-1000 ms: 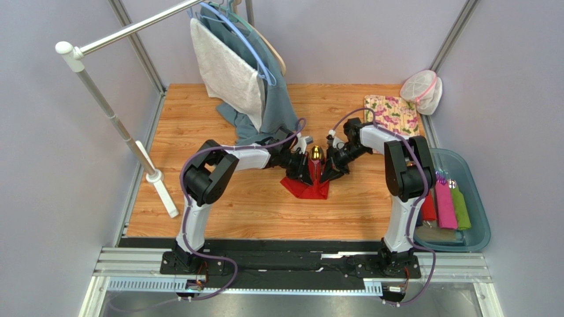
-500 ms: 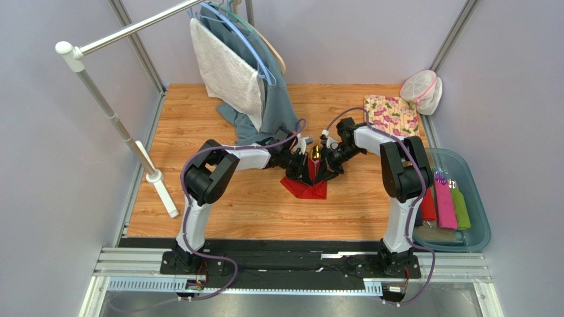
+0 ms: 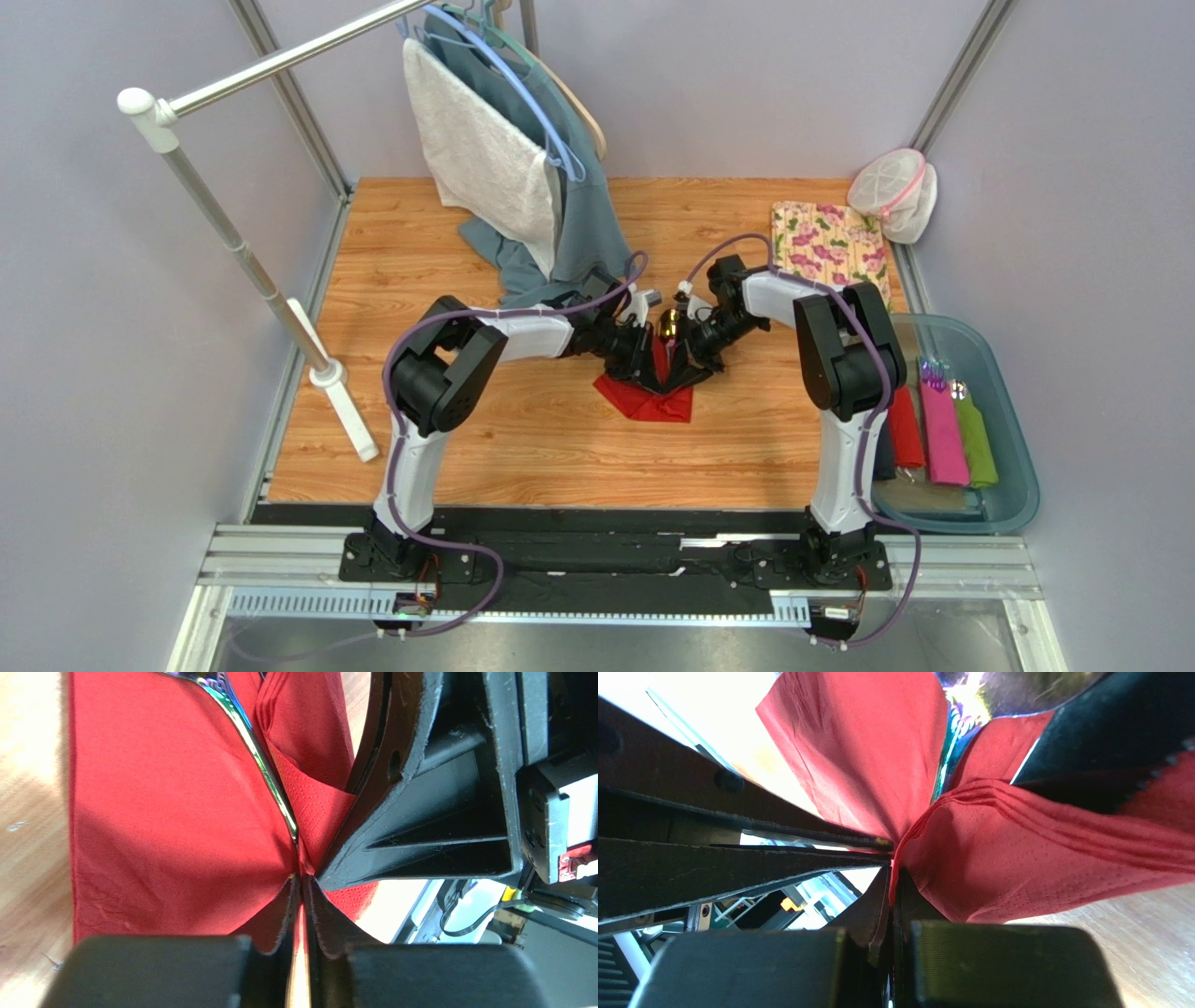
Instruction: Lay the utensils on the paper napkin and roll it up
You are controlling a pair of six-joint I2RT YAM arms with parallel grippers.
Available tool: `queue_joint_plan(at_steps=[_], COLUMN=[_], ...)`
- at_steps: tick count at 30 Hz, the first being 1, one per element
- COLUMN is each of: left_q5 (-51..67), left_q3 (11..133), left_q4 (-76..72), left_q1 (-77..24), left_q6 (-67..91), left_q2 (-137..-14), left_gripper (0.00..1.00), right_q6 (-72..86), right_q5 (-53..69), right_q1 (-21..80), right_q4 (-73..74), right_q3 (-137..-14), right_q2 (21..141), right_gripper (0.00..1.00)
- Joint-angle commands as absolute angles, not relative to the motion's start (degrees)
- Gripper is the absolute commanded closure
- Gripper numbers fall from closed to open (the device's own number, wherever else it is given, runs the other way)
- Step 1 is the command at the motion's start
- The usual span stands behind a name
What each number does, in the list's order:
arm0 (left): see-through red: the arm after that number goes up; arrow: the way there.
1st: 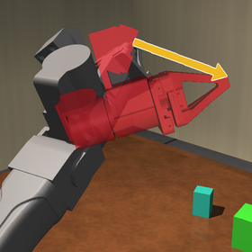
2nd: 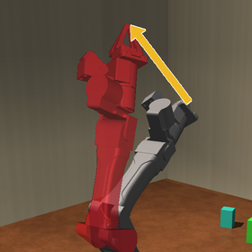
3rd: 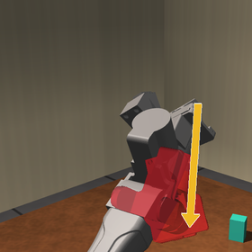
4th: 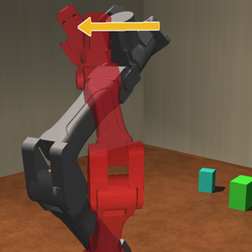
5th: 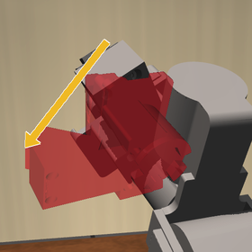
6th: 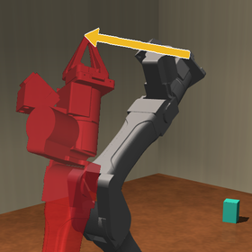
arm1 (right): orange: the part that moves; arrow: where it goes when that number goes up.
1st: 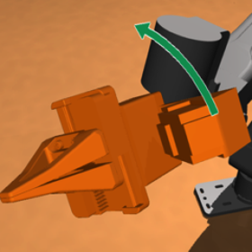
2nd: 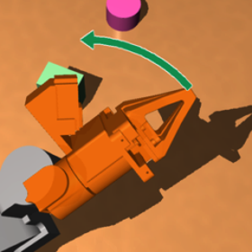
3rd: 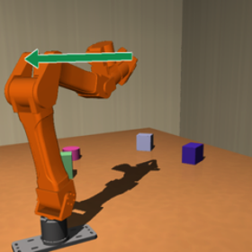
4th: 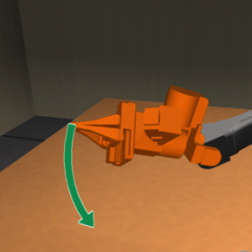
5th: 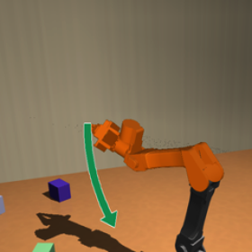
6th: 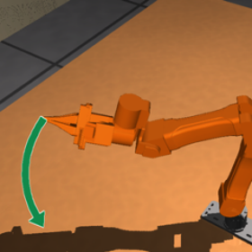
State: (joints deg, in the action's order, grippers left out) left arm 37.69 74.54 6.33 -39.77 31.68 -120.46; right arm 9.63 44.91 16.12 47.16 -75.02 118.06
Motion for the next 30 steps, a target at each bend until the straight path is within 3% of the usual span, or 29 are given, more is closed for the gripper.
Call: queue_joint_plan(at_steps=[1, 5, 10, 18, 23, 30], left_q5=[37.9, 38.4, 38.8, 39.0, 39.1, 39.3], left_q3=[73.6, 71.2, 70.7, 70.3, 72.5, 75.0], left_q4=[2.6, 1.2, 6.8, 8.9, 12.1, 14.7], left_q1=[-39.1, -38.3, -37.7, -37.4, -37.6, -38.5], left_q6=[33.7, 32.1, 27.3, 25.7, 25.4, 24.4], left_q2=[-117.7, -114.2, -112.1, -113.1, -115.7, -117.9], left_gripper=[0.83, 0.68, 0.62, 0.6, 0.71, 0.74], right_q6=[9.2, 8.9, 8.6, 9.8, 11.6, 12.3], right_q5=[43.9, 43.6, 43.5, 44.9, 46.1, 46.8], right_q1=[16.4, 16.4, 16.4, 16.3, 16.5, 17.1], right_q4=[44.6, 44.6, 44.6, 45.0, 45.6, 46.3], right_q3=[-75.2, -75.1, -75.2, -76.6, -78.0, -78.5], right_q2=[118.9, 119.1, 118.9, 118.2, 117.2, 116.3], right_gripper=[1.0, 1.0, 1.0, 1.0, 1.0, 1.0])
